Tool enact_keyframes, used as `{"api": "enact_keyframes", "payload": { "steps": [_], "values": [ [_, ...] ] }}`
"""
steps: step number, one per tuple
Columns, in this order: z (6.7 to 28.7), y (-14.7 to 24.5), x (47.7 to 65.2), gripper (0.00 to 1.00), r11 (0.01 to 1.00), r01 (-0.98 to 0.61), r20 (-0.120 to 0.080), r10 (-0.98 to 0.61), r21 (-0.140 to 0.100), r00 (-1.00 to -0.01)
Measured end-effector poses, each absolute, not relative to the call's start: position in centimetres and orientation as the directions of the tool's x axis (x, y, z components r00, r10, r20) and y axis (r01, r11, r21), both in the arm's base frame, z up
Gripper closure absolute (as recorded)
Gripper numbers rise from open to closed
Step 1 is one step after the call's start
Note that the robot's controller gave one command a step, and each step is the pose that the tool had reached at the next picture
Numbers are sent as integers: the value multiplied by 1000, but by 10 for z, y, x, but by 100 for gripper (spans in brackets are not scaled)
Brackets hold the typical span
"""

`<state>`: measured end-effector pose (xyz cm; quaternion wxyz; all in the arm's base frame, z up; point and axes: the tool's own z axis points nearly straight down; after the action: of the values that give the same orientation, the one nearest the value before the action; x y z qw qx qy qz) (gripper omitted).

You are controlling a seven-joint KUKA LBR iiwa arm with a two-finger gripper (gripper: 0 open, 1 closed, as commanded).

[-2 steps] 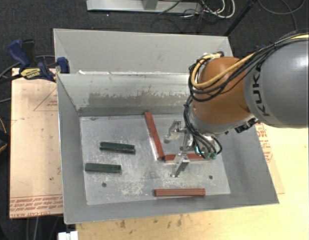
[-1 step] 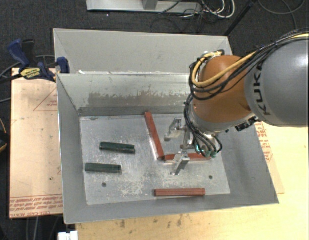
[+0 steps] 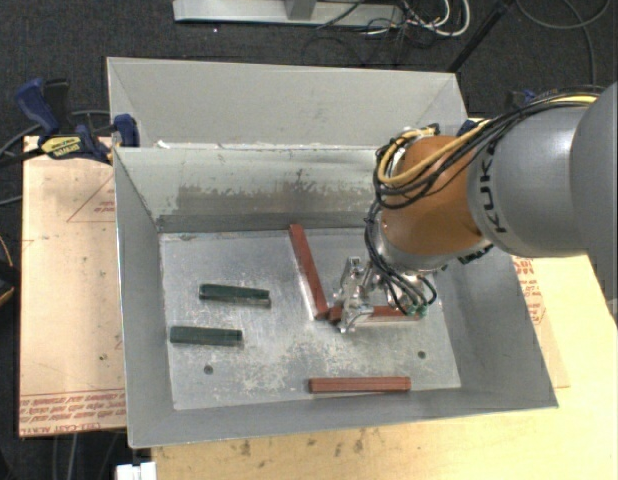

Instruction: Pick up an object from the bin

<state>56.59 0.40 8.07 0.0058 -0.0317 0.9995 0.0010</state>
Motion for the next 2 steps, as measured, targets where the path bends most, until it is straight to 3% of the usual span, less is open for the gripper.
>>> {"api": "enact_keyframes", "payload": {
  "steps": [1, 2],
  "values": [
    [81, 4, 566, 100, 998, -63, -12, -63, 2, -998],
    [203, 9, 571, 100, 1000, -27, -3, -27, 1, -1000]
  ]
}}
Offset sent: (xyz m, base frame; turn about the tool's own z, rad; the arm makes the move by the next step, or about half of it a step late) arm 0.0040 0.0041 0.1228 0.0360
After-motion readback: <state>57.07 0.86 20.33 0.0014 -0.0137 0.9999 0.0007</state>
